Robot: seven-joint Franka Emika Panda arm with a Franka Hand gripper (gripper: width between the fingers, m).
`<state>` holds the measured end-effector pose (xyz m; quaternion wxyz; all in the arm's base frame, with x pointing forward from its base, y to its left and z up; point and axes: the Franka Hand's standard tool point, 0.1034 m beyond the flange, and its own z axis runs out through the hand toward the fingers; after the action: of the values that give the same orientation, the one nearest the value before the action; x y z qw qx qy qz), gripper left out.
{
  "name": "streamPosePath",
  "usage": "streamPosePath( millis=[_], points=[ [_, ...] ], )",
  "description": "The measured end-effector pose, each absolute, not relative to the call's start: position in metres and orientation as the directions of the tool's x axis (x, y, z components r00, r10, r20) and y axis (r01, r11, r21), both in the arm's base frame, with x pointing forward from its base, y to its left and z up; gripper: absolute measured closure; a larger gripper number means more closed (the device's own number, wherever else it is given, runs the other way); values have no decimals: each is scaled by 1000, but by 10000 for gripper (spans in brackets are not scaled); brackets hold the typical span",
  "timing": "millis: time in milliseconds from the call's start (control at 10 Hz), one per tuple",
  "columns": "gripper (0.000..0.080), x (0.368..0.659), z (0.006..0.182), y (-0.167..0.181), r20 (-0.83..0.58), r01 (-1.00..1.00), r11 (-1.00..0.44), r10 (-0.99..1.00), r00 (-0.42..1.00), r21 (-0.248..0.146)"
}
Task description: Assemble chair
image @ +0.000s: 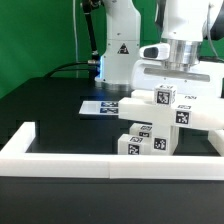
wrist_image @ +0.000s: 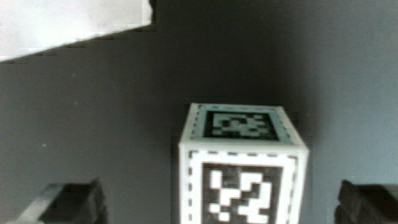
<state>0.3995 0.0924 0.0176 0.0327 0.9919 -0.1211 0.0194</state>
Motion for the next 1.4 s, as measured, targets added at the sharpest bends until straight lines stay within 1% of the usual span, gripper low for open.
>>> streamPosePath(
  millis=[300,500,600,1200,1400],
  points=[
    [150,398,16,92,44,-241,-968,-239,970,63],
    [412,398,15,92,43,-240,-969,-238,970,65],
    [517,398,15,92,43,-240,-969,-238,970,65],
    [515,399,16,89,45,-245,-967,-243,969,65],
    [515,403,25,73,54,-242,-969,-239,969,57]
  ],
)
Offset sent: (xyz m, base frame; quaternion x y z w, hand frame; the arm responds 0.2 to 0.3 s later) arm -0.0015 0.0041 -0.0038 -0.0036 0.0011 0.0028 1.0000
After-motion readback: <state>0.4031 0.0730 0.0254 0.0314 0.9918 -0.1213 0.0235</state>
